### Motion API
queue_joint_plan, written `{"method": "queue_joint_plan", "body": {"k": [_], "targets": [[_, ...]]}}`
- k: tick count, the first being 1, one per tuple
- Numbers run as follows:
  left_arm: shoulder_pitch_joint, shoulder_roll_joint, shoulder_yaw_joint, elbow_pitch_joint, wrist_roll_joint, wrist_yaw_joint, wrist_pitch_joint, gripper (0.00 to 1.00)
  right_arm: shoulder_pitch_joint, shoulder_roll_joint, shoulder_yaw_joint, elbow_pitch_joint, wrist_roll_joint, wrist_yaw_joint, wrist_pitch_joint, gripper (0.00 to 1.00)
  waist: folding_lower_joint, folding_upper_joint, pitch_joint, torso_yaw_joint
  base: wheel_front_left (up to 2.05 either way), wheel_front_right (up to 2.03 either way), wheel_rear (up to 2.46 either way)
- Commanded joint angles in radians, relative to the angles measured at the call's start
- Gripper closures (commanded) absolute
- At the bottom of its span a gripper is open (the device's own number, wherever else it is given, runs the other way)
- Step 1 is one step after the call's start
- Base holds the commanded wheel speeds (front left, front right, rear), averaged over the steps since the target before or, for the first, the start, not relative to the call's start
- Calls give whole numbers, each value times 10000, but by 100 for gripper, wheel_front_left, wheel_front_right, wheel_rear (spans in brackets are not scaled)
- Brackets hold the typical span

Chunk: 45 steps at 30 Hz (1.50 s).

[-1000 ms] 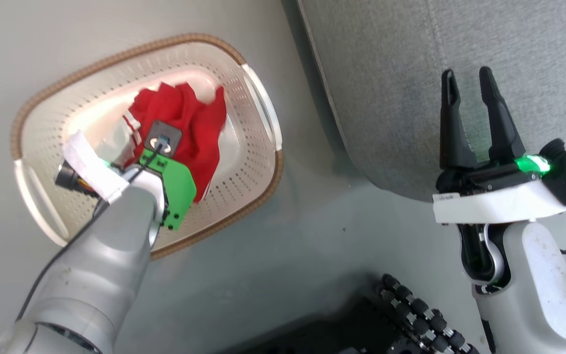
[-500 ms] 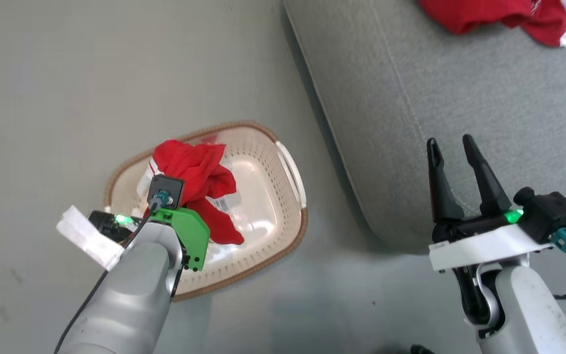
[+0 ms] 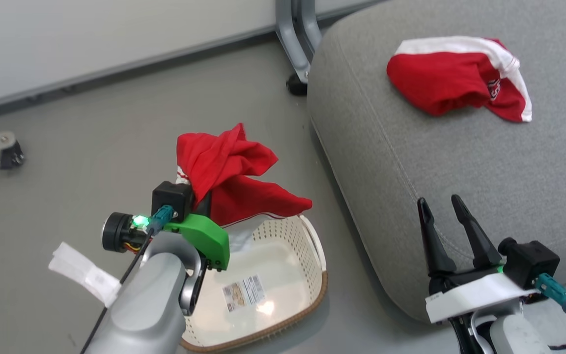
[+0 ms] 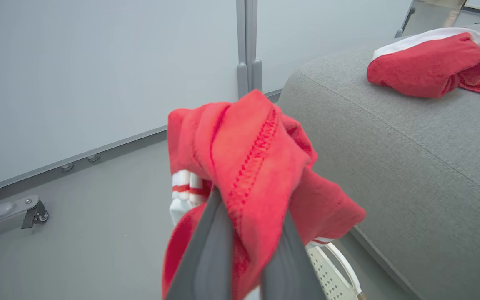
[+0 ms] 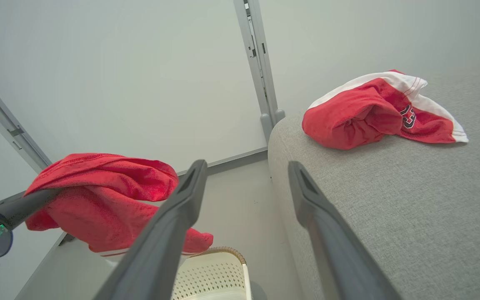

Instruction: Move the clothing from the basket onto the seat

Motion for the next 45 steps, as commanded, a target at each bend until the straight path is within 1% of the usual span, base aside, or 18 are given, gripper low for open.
{"method": "queue_joint_plan", "body": {"k": [1, 5, 7, 10, 17, 20, 23, 28, 30, 34, 37, 43, 45], "targets": [[402, 13, 230, -508, 186, 85, -32, 100, 240, -20, -1, 20, -89, -14, -3, 0, 1, 0, -1111, 430, 0, 0, 0], [1130, -8, 1032, -2175, 558, 64, -33, 100, 420, 18, -14, 24, -75, -14, -3, 0, 1, 0, -1398, 525, 0, 0, 0], [1454, 34, 1310, -2945, 1020, 72, -33, 100, 529, 20, 30, 28, -76, -14, -3, 0, 1, 0, -1530, 565, 0, 0, 0], [1938, -63, 1901, -4127, 1315, 101, -35, 100, 588, 18, 62, 52, -73, -14, -3, 0, 1, 0, -1705, 626, 0, 0, 0], [3031, -310, 3241, -6896, 1604, -513, -34, 100, 726, -45, 275, 80, -132, -14, -3, 0, 1, 0, -1959, 680, 0, 0, 0], [3439, -371, 3550, -7845, 1767, -882, -25, 100, 758, -8, 304, 87, -159, -14, -3, 0, 1, 0, -2024, 690, 0, 0, 0], [3637, -401, 3553, -8578, 1843, -1193, -20, 100, 797, 6, 276, 86, -150, -14, -3, 0, 1, 0, -2052, 741, 0, 0, 0], [3758, -406, 3006, -9560, 1052, -1352, -21, 100, 839, -12, 234, 65, -172, -14, -3, 0, 1, 0, -2032, 834, 0, 0, 0], [3720, -406, 2753, -9787, 1029, -1472, -21, 100, 785, -2, 246, 75, -166, -14, -3, 0, 1, 0, -1995, 821, 0, 0, 0], [3752, -406, 2401, -9954, 744, -1548, -21, 100, 726, -2, 268, 135, -181, -14, -3, 0, 1, 0, -1980, 785, 0, 0, 0], [3807, -404, 2155, -9950, 556, -1327, -21, 100, 692, -30, 278, 166, -163, -14, -3, 0, 1, 0, -1974, 760, 0, 0, 0], [3758, -403, 1876, -9983, 557, -1202, -21, 100, 548, -92, 273, 140, -110, -14, -3, 0, 1, 0, -1941, 675, 0, 0, 0], [3704, -402, 1915, -9969, 543, -1179, -21, 100, 503, -88, 255, 83, 199, -14, -3, 0, 1, 0, -1933, 655, 0, 0, 0]]}}
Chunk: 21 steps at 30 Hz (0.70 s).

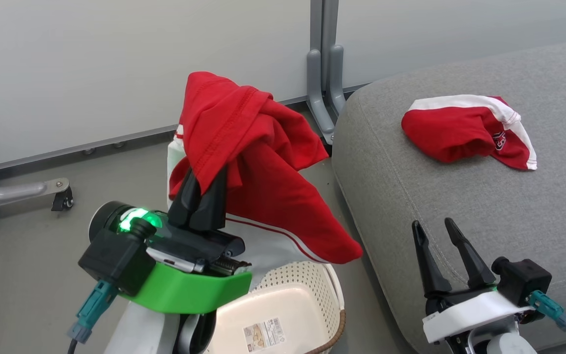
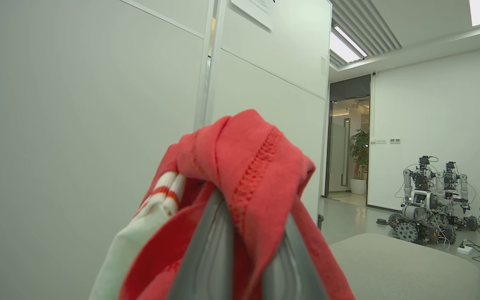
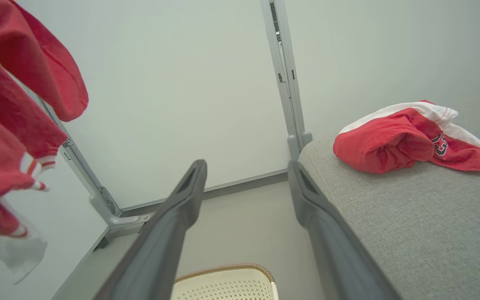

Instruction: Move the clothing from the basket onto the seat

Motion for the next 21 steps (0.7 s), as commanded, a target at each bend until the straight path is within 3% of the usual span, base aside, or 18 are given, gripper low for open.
{"method": "queue_joint_plan", "body": {"k": [1, 7, 21], "targets": [[6, 24, 52, -8, -12, 50, -2, 100, -165, -121, -17, -51, 103, -14, -3, 0, 0, -1, 7, -13, 0, 0, 0], [-30, 23, 226, 84, 104, 28, -2, 100, -448, -668, 241, -541, 630, -12, -3, 0, 0, -1, 13, -26, 0, 0, 0], [90, 23, 207, 234, 159, -49, -2, 100, -1287, -2496, 3083, -2636, 1885, -8, -3, 0, 0, -1, 21, 29, 0, 0, 0]]}}
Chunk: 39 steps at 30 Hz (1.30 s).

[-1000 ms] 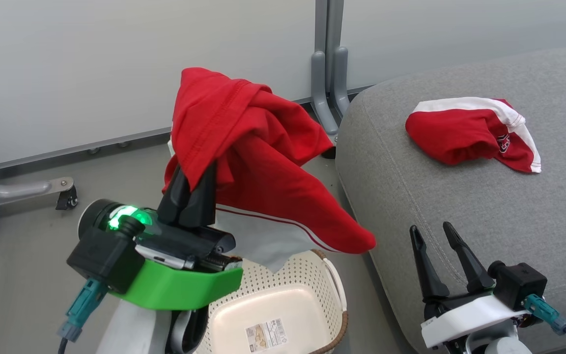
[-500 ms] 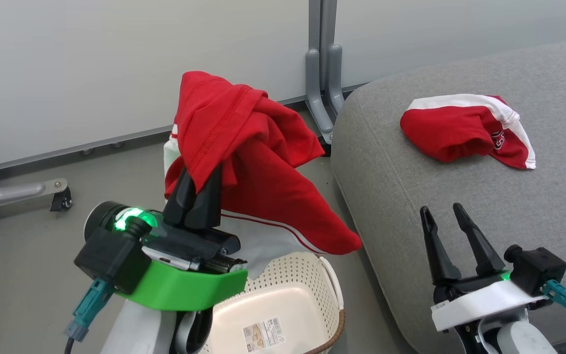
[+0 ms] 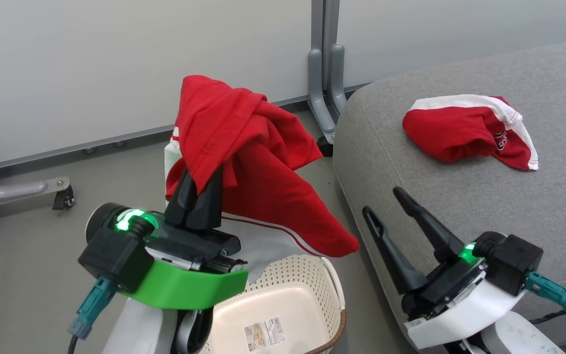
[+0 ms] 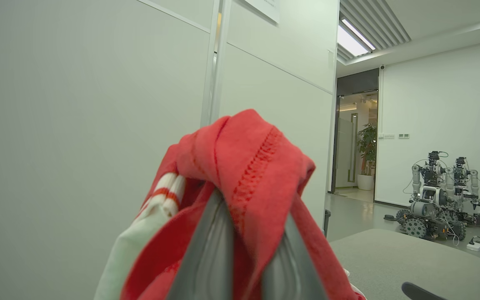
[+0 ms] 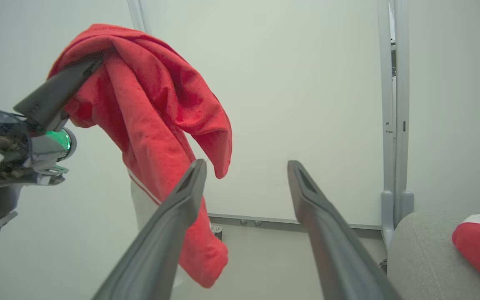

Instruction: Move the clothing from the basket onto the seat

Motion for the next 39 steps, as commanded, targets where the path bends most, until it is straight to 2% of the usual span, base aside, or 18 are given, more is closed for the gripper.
{"method": "queue_joint_plan", "body": {"k": [1, 6, 11, 20, 25, 26, 27, 28, 39], "targets": [[92, 23, 32, -29, 65, -43, -2, 100, -207, -126, 252, -179, 117, 0, -3, 0, 0, 0, 10, 14, 0, 0, 0], [84, 23, -142, 25, 194, -107, -2, 100, -909, -700, 1498, -347, 324, 0, -3, 0, 0, 0, 33, 57, 0, 0, 0], [42, 24, -482, 106, 255, -232, -2, 100, -1999, -1157, 2793, 254, 359, -2, -3, 0, 0, 0, 58, 147, 0, 0, 0], [-59, 22, -1121, 311, 215, -355, -2, 100, -3837, -1127, 4725, 1776, 845, -2, -3, 0, 0, 0, 99, 409, 0, 0, 0], [-75, 22, -1397, 363, 142, -381, -2, 100, -4372, -871, 5277, 2502, 1046, -2, -2, 0, 0, 0, 104, 526, 0, 0, 0], [-70, 21, -1455, 373, 132, -379, -2, 100, -4491, -822, 5358, 2626, 995, -2, -2, 4, 0, 0, 98, 548, 0, 0, 0], [-62, 22, -1487, 395, 140, -381, -2, 100, -4541, -777, 5404, 2719, 1023, -2, -2, 68, 0, 0, 93, 563, 0, 0, 0], [-54, 22, -1506, 414, 156, -383, -2, 100, -4509, -717, 5511, 2809, 1237, -2, -2, 100, 0, 0, 86, 580, 0, 0, 0], [98, 22, -1406, 406, 203, -334, -2, 100, -4677, -723, 5580, 2891, 1360, -2, -2, 100, 0, 0, 49, 551, 0, 0, 0]]}}
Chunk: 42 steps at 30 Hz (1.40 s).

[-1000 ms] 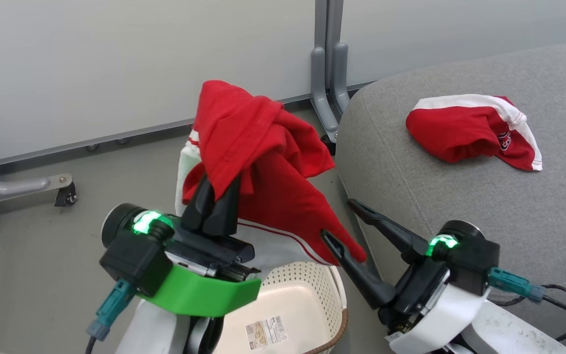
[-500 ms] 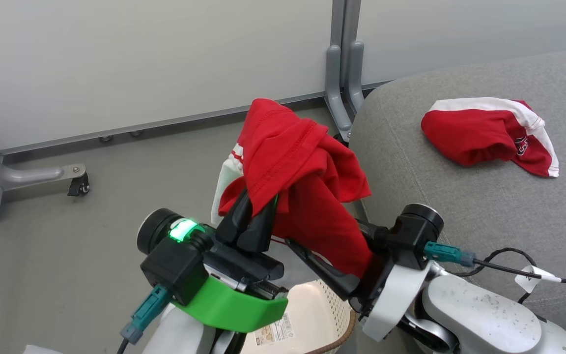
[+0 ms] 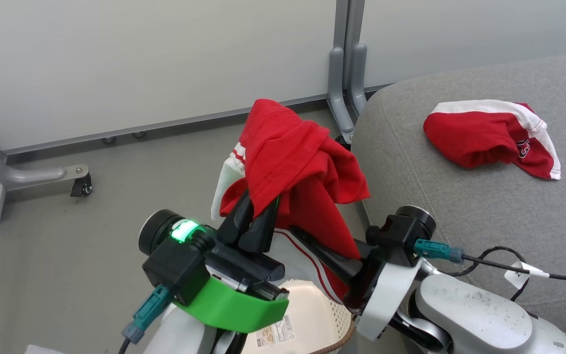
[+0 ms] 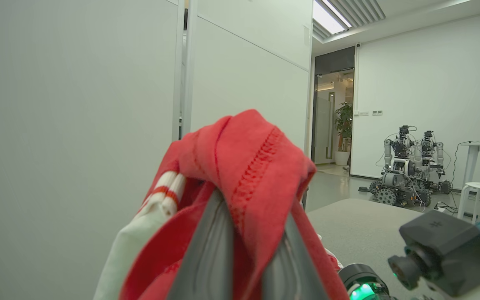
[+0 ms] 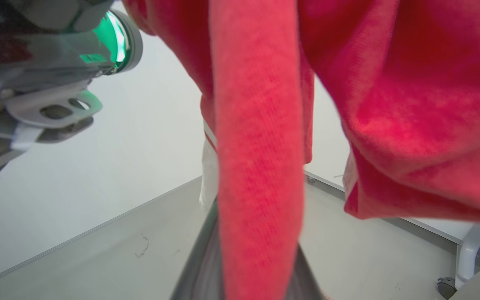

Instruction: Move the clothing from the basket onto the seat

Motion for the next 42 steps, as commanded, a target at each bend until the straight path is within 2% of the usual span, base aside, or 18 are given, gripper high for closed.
{"method": "queue_joint_plan", "body": {"k": [1, 13, 14, 15, 16, 23, 31, 37, 42], "targets": [[126, 22, 15, -47, -48, 18, -2, 100, -102, -26, -45, -27, -68, -4, -2, 100, 0, -1, -8, -15, 0, 0, 0], [235, 22, 6, -108, -165, -22, -2, 100, 137, 11, -265, -107, -263, -4, -2, 100, 0, -1, -107, -57, 0, 0, 0], [235, 22, 0, -97, -166, -25, -2, 87, 141, 17, -279, -114, -269, -4, -2, 100, 0, -1, -112, -53, 0, 0, 0], [224, 22, -1, -86, -127, -21, -2, 28, 140, 24, -298, -126, -282, -4, -2, 100, 0, -1, -116, -47, 0, 0, 0], [208, 22, -13, -90, -94, -11, -2, 0, 139, 29, -329, -148, -290, -4, -2, 100, 0, -1, -118, -38, 0, 0, 0], [106, 22, -21, -73, -54, -50, -2, 0, 291, 39, -632, -259, -381, -4, -2, 100, 0, -1, -89, 55, 0, 0, 0], [-48, 22, 474, -360, 192, -66, 0, 0, 500, 103, -1080, -381, -535, -4, -2, 100, 0, -1, -44, 220, 0, 0, 0], [159, 25, 1238, -329, 665, -80, 3, 0, 663, 181, -1416, -439, -660, -4, -2, 100, 0, -1, -47, 335, 0, 0, 0], [586, 41, 2375, 54, 1331, -166, 4, 0, 808, 179, -1802, -556, -823, -4, -2, 100, 0, -1, -60, 450, 0, 0, 0]]}}
